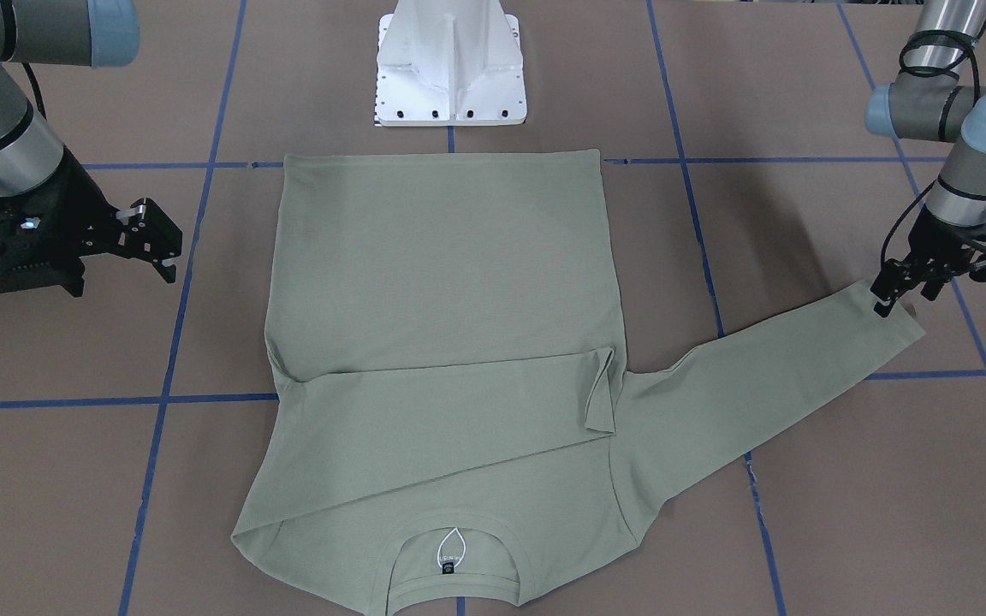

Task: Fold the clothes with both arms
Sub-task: 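Grasp the cuff of the sleeve nearest the left gripper, then carry the sleeve across the chest with the left gripper and release it, then move both grippers to the hem corners nearest the robot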

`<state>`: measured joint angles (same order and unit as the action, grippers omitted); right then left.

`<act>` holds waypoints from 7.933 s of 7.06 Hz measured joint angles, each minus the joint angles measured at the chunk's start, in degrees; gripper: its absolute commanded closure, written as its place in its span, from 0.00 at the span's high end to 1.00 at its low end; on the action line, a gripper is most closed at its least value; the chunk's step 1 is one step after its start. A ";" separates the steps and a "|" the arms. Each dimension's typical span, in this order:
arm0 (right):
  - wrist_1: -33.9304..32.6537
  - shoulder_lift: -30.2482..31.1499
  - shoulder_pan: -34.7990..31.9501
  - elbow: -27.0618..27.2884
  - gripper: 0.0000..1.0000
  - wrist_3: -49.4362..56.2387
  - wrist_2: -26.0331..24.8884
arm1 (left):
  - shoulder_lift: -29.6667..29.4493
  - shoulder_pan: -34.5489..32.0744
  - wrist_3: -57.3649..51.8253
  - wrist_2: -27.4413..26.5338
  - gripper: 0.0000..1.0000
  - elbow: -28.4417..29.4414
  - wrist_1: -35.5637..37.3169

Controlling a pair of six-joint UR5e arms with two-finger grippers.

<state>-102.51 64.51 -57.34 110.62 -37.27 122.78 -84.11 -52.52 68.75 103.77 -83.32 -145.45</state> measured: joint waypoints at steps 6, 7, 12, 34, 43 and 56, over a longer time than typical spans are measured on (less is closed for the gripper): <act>-0.14 0.15 -0.02 0.88 1.00 -0.55 0.00 | -0.14 0.12 0.09 0.02 0.89 0.17 -0.04; -0.14 0.17 -0.04 1.08 1.00 -0.59 0.00 | -0.13 0.17 0.17 0.03 0.88 0.18 -0.02; -0.15 0.18 -0.05 1.27 1.00 -0.61 0.00 | -0.17 0.57 0.49 0.11 0.57 0.41 -0.15; 0.42 14.67 -7.10 5.97 1.00 8.06 3.26 | -53.97 1.93 14.75 15.10 0.00 -12.23 58.13; 3.93 17.96 -11.56 1.03 1.00 14.17 7.12 | -74.87 16.59 37.59 8.66 0.95 22.36 29.32; 17.82 16.37 7.10 3.86 1.00 -16.22 0.53 | -38.22 18.41 5.18 0.65 1.00 -19.02 39.94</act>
<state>-84.69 80.88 -50.24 114.48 -53.49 123.31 -122.33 -34.11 73.93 104.42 -102.34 -105.51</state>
